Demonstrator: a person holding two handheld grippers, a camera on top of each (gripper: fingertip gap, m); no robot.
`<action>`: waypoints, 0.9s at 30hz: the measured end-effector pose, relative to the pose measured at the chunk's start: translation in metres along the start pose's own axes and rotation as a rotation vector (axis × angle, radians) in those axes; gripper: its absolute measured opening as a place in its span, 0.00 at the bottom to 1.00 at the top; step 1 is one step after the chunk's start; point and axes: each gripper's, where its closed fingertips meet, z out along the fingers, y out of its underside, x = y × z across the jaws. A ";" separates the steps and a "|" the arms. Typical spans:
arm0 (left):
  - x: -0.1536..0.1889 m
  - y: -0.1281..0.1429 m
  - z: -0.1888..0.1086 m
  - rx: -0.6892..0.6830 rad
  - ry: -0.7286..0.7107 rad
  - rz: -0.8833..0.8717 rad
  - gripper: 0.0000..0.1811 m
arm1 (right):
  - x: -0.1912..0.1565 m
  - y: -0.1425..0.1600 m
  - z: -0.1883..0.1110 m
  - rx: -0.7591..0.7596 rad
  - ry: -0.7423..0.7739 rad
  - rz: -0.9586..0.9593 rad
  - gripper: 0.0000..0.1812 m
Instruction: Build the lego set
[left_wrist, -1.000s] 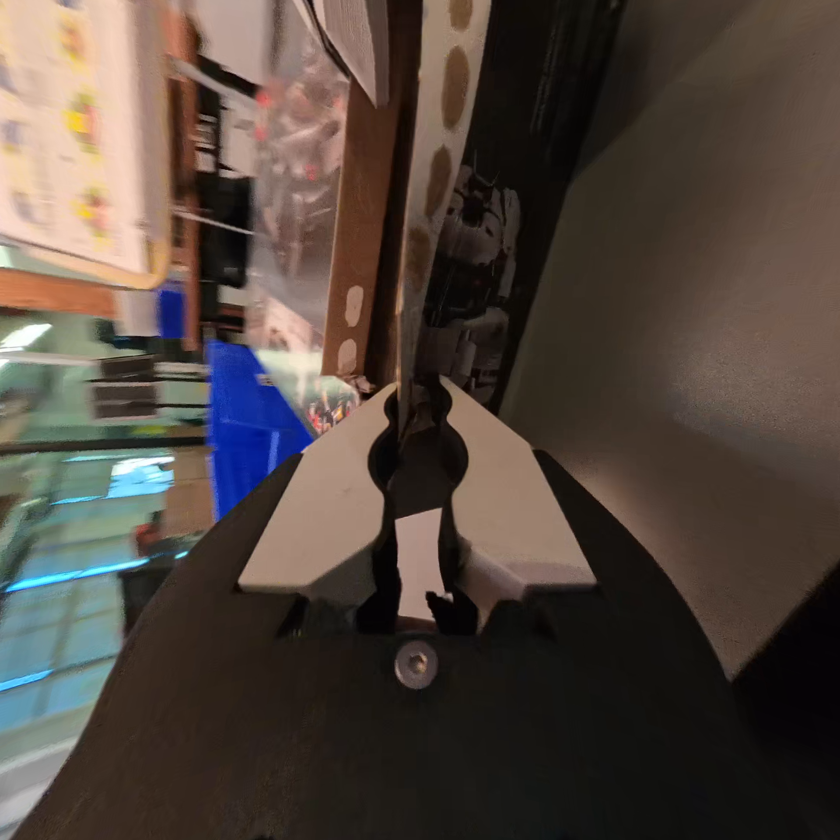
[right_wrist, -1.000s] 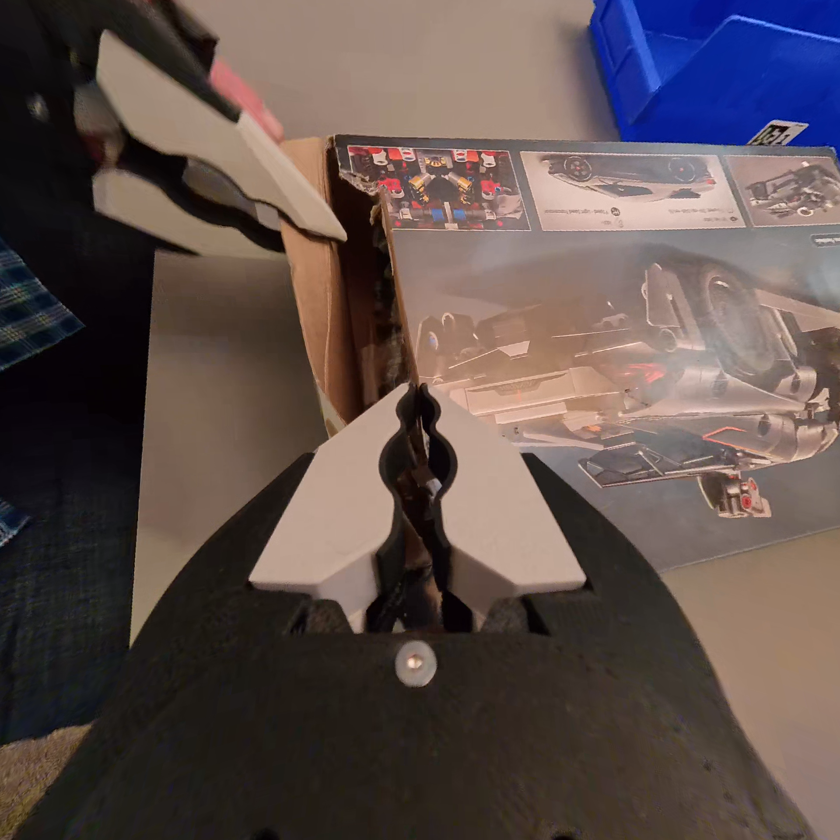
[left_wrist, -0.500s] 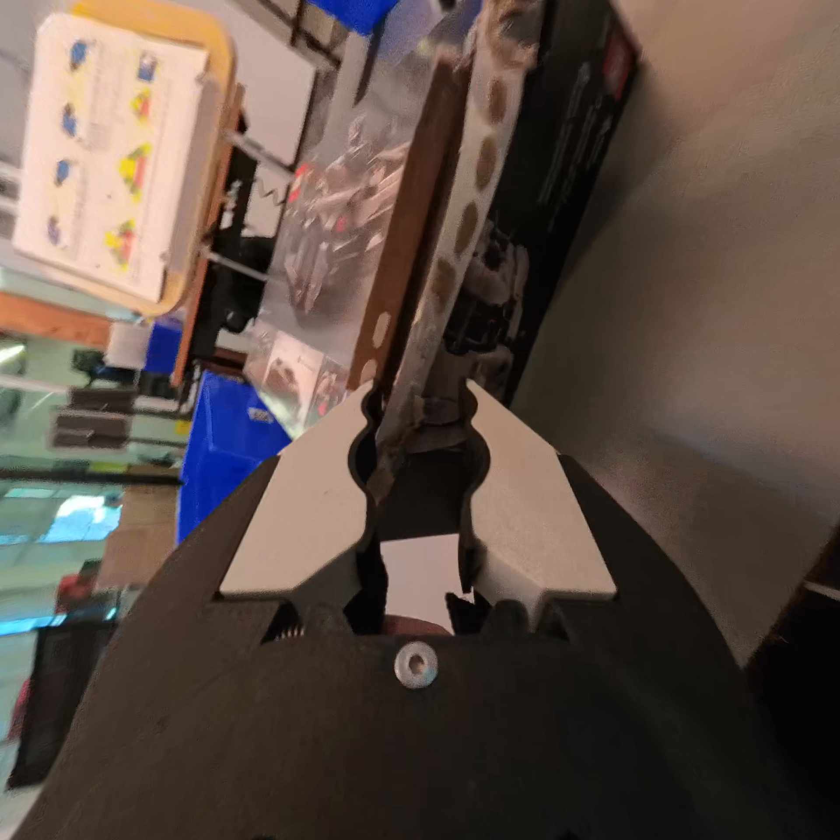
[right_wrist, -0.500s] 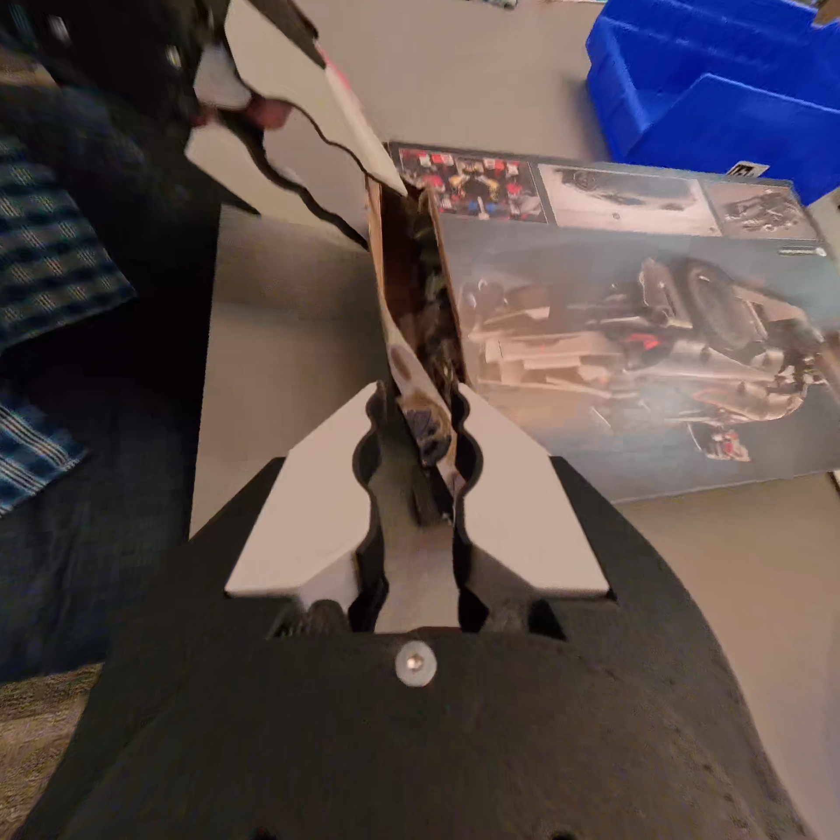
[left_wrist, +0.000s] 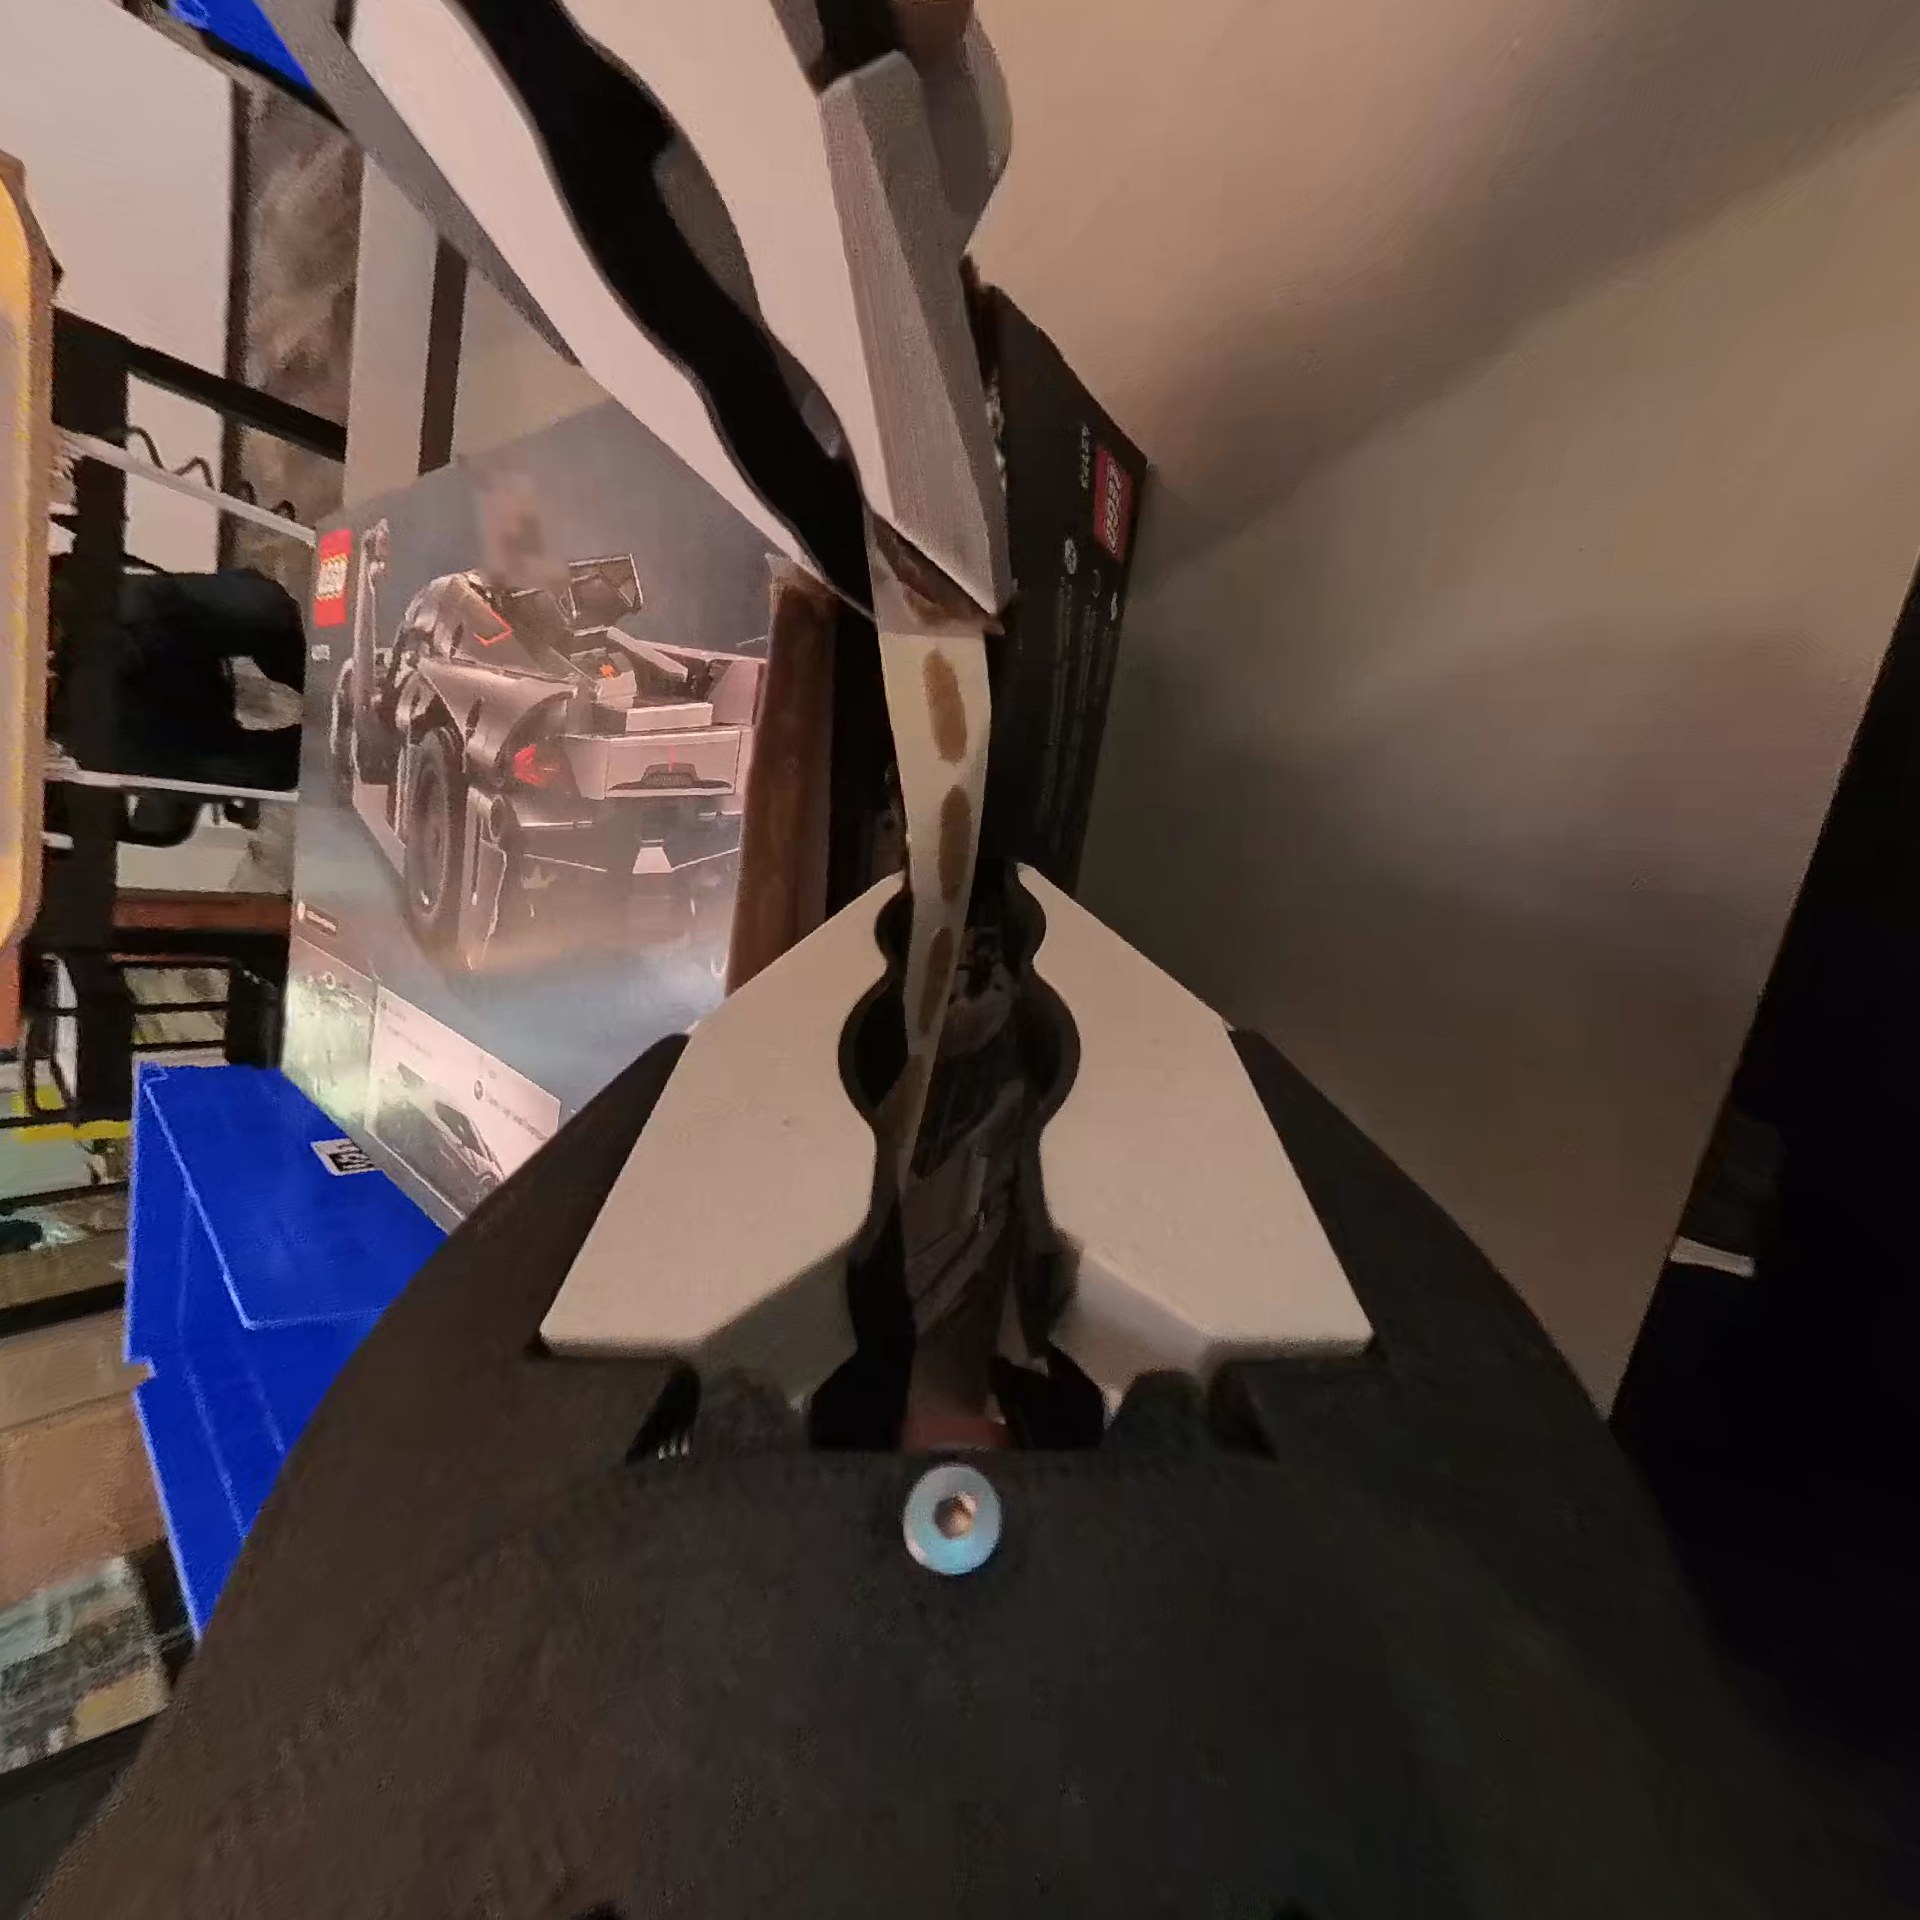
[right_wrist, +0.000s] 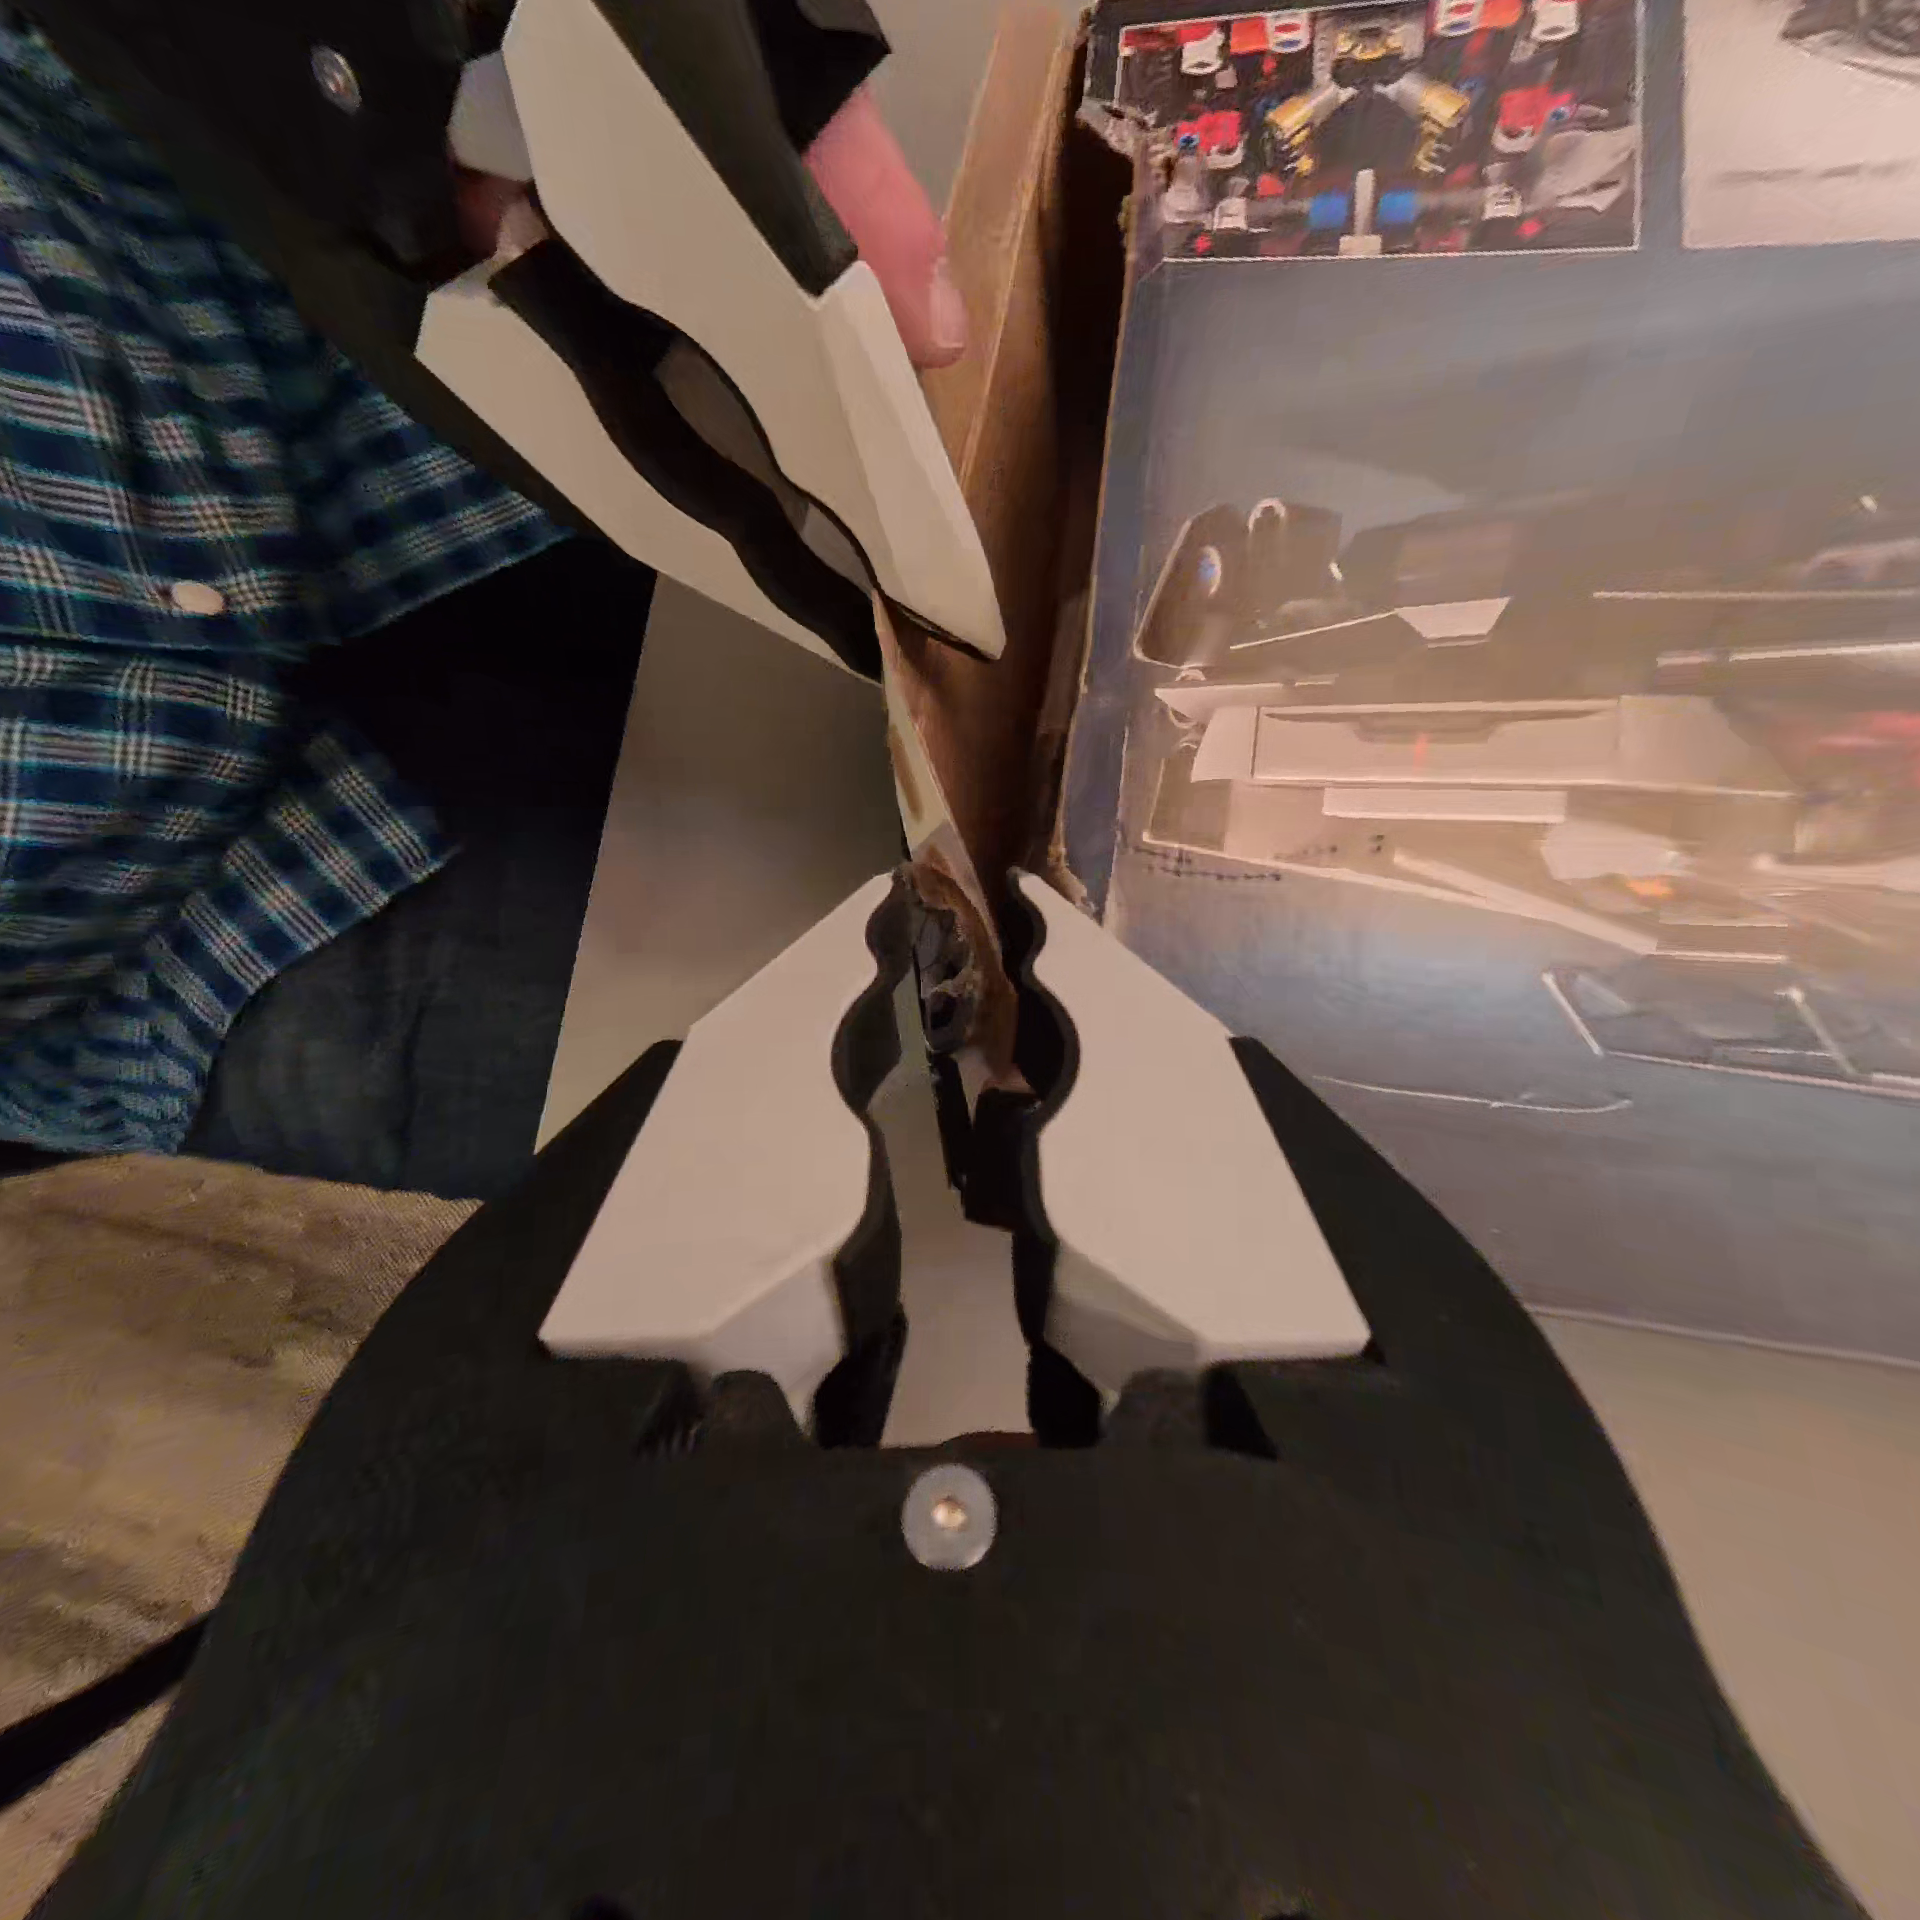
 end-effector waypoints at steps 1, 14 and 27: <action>0.000 0.000 0.000 -0.005 0.001 -0.016 0.07 | 0.000 0.000 -0.001 -0.019 0.020 -0.048 0.07; -0.011 0.002 0.003 0.056 -0.428 0.093 0.02 | 0.000 -0.002 -0.006 -0.046 0.951 -0.430 0.00; -0.026 0.012 -0.048 0.237 -0.009 -0.257 0.19 | -0.025 -0.017 -0.023 0.314 0.402 0.037 0.17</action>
